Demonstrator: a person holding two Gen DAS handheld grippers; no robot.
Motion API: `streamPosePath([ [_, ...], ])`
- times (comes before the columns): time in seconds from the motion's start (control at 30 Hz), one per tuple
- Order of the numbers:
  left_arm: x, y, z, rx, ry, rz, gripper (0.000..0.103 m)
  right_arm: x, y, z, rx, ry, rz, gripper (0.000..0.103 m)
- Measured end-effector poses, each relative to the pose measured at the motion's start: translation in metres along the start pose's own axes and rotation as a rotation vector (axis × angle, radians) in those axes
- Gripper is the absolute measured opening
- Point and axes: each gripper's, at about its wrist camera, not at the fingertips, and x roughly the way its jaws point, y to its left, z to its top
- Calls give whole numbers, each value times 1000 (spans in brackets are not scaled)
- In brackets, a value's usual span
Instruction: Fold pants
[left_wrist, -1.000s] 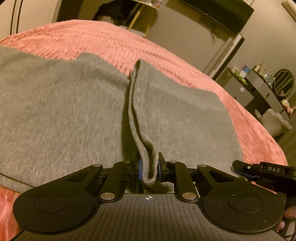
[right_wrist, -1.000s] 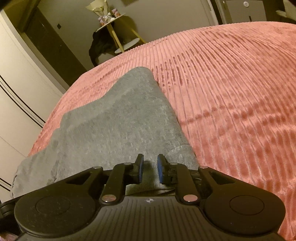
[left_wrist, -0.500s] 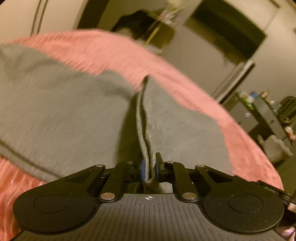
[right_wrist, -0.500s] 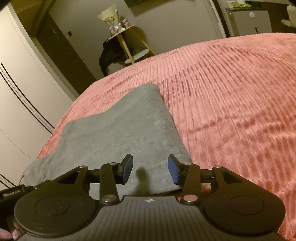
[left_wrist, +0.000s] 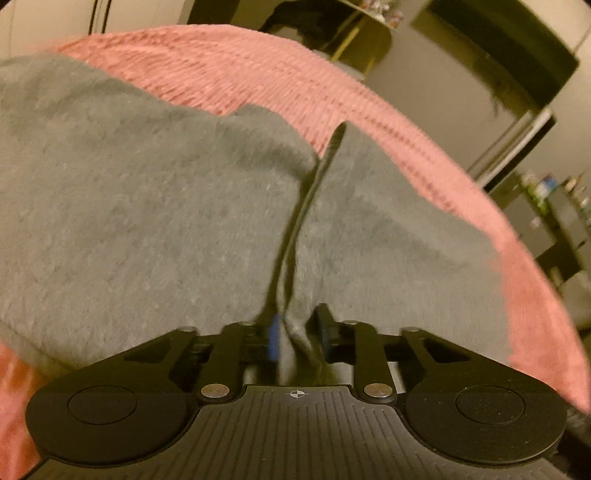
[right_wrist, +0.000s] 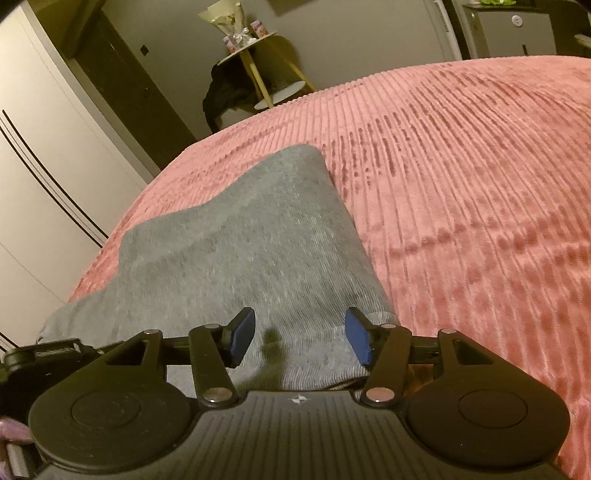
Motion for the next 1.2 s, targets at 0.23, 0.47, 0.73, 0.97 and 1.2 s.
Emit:
streamPosePath([
  [0.23,-13,1,2,41,-62,47,31,-2,-13,2,87,-12,55,55],
  [0.47,-101,112,29,-394,-274,84,75,-2,-14,4,90,-6,86,67],
  [0.73,-135,251,27,-671,-321,136,69,-1,-18,6,120,-2,118,70],
  [0.97,-107,280,42,-755,-303,62,64,-1,-15,6,105,-1,104,70],
  [1.2,-91,297,42,-856,-318,26,45,0,-15,5,109,-5,101,70],
])
